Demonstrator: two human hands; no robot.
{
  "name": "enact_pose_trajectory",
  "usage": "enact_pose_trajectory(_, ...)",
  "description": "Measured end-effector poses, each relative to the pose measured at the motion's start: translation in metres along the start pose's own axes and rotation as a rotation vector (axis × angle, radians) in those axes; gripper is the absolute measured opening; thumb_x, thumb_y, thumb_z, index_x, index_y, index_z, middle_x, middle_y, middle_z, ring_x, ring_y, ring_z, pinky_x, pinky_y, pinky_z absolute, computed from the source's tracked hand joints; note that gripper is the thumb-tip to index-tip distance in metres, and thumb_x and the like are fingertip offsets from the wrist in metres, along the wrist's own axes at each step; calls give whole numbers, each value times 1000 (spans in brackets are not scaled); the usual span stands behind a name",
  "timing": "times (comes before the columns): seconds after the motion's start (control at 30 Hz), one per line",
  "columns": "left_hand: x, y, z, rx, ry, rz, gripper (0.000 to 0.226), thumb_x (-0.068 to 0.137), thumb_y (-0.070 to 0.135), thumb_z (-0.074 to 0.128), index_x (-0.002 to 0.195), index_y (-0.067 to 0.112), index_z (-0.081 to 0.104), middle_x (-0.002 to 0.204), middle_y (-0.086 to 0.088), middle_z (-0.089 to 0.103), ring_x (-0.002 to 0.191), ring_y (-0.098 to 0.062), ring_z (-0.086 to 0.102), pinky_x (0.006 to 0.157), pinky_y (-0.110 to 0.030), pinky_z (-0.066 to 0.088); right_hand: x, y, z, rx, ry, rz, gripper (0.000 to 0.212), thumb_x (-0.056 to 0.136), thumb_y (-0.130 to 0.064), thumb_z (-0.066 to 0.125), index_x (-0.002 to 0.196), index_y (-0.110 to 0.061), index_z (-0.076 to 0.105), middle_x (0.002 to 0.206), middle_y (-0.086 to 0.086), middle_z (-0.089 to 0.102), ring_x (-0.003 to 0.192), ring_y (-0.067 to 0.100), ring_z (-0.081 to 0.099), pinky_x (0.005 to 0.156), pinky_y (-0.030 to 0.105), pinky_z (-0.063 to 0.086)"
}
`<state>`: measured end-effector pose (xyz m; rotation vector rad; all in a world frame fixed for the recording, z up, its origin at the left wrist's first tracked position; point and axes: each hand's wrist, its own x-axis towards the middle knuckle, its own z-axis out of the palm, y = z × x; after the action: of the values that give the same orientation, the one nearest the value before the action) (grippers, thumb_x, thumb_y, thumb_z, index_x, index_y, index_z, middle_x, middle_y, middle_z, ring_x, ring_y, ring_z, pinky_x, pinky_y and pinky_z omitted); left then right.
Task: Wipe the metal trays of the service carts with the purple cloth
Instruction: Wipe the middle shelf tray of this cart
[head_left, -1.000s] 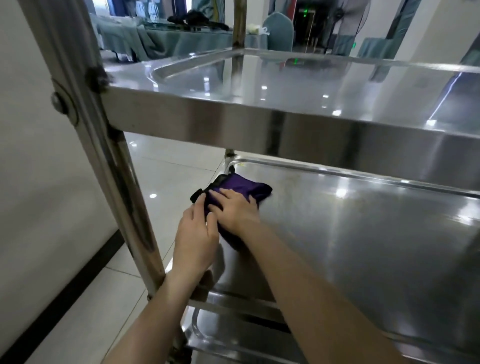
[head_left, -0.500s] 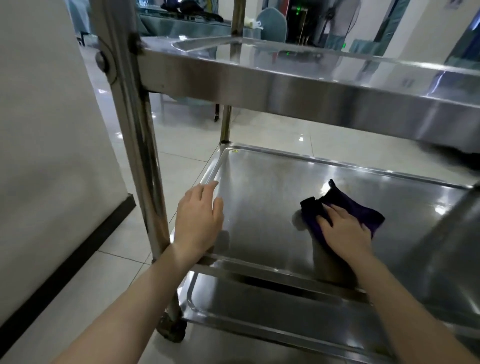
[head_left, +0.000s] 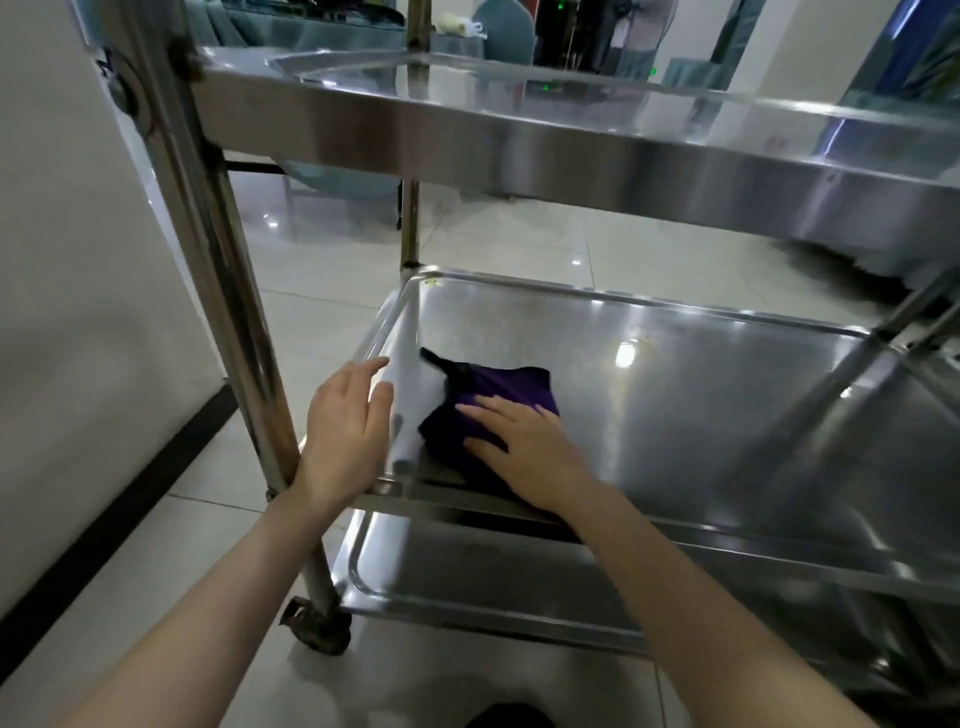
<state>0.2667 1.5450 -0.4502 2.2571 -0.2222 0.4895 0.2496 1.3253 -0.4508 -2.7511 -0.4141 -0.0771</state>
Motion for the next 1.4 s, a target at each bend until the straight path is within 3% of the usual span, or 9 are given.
enact_pose_trajectory(0.27,-2,-2,6,149,-76,100,37,100,32,36,128,15,55,128,-5,58,121,-22,47,103,-38,36,-126,131,-64,-92,143,637,49,97,-54,36,144,-40,38,154,-11,34,137,19,38,110,51,31)
enact_pose_trajectory(0.33,-2,1,6,136,-74,114,37,101,31,35,127,16,56,126,-4,60,120,-21,48,102,-37,36,-104,106,-51,-116,120,637,49,97,-55,35,145,-43,35,155,-14,30,140,18,33,114,51,24)
enact_pose_trajectory(0.53,-2,4,-2,9,-121,155,44,99,34,28,125,15,59,124,-5,59,119,-21,48,103,-36,37,-15,-49,16,-43,-12,216,46,98,-52,34,143,-43,37,154,-13,32,141,17,28,114,57,11)
enact_pose_trajectory(0.67,-3,2,-4,18,-156,171,47,98,39,26,127,18,58,127,-3,58,121,-19,46,103,-35,35,-27,-64,13,-37,41,143,45,99,-50,35,140,-37,44,148,-11,42,136,15,38,110,50,24)
enact_pose_trajectory(0.83,-2,0,-4,115,-265,236,52,95,47,26,129,23,57,131,-2,57,126,-23,42,107,-38,31,-114,19,-21,-157,246,399,40,99,-46,42,134,-31,55,139,-5,54,119,21,55,96,38,43)
enact_pose_trajectory(0.97,-3,1,-2,176,-324,303,48,94,46,30,127,25,58,128,0,58,123,-22,46,102,-44,39,-173,88,-61,-180,278,743,46,99,-46,38,137,-24,51,141,2,52,121,28,53,98,44,43)
enact_pose_trajectory(1.07,-1,2,1,225,-345,352,43,96,40,35,126,22,59,126,-1,59,119,-24,49,98,-42,43,-168,91,-65,-207,259,822,47,99,-48,35,140,-28,47,146,0,47,126,28,49,100,45,41)
enact_pose_trajectory(1.23,-4,0,3,249,-354,373,37,99,36,40,129,22,57,131,0,57,121,-25,49,100,-42,42,-88,16,-20,-219,220,529,43,96,-50,39,138,-45,44,149,-17,40,134,13,41,107,38,31)
enact_pose_trajectory(1.4,-5,4,3,297,-387,396,39,100,38,41,133,24,55,140,0,52,129,-23,44,105,-42,39,-36,-27,3,-26,79,291,46,97,-52,36,142,-40,40,152,-12,37,139,16,33,115,51,17)
